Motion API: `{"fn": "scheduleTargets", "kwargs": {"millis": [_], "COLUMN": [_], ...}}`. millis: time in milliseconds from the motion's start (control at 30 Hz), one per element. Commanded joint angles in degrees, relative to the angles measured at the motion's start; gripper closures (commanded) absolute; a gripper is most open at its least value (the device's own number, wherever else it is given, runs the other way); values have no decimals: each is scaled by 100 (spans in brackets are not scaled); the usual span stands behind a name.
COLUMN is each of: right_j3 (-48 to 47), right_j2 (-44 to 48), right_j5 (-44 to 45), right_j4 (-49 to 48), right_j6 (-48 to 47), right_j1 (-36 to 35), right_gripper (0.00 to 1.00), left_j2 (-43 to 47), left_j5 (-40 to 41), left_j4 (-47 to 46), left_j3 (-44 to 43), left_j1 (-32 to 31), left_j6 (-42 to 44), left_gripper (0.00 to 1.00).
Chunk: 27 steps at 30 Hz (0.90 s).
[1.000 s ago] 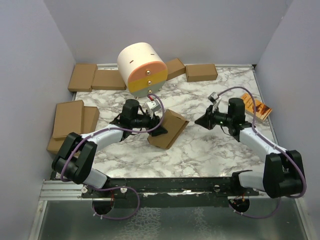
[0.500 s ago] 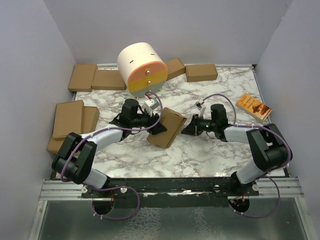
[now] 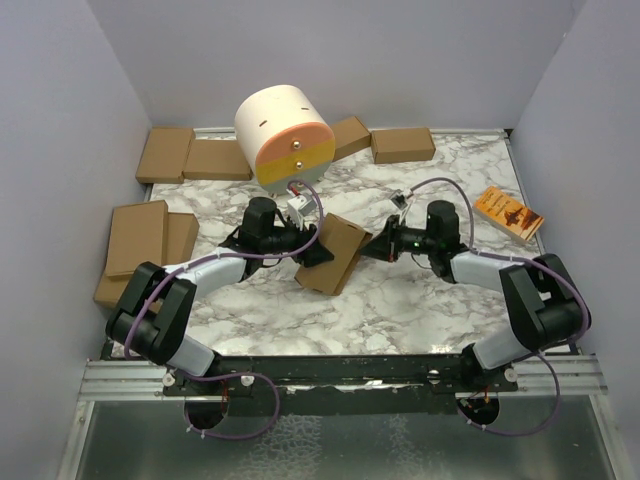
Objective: Fold the paper box
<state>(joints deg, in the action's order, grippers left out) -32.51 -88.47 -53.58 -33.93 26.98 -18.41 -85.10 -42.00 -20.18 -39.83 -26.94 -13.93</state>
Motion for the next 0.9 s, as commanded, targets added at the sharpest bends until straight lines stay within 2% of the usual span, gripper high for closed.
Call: {"fn": "scheduleTargets", "kwargs": {"millis": [0,100,267,433,667,867], "right_j3": [-310,-228,-447,-484,-195,-129], "right_j2": [285,99,-612,-977,-686,-495], "right_j5": [1152,1616,1353,575,-316,-373], "right_j4": [1438,1563,1463,717,-507,-690], "right_j6": [-698,-715,-597,-218,522,548], "right_j1": [276,416,401,270,52,31], "right_gripper": [99,99,99,99,99,99], "left_j2": [-61,-90,-48,-97,-169,-209], "left_j5": [81,78,77,37,42,57], "left_j4": [-43,-35,-51,-193,-325,-328], "left_j3": [20,13,-2,19,18,4], "left_j1": [22,22,22,22,22,22], "left_j6": [-56,-57,-103,-222,-431,-502], "left_gripper": [77,77,77,77,77,77]}}
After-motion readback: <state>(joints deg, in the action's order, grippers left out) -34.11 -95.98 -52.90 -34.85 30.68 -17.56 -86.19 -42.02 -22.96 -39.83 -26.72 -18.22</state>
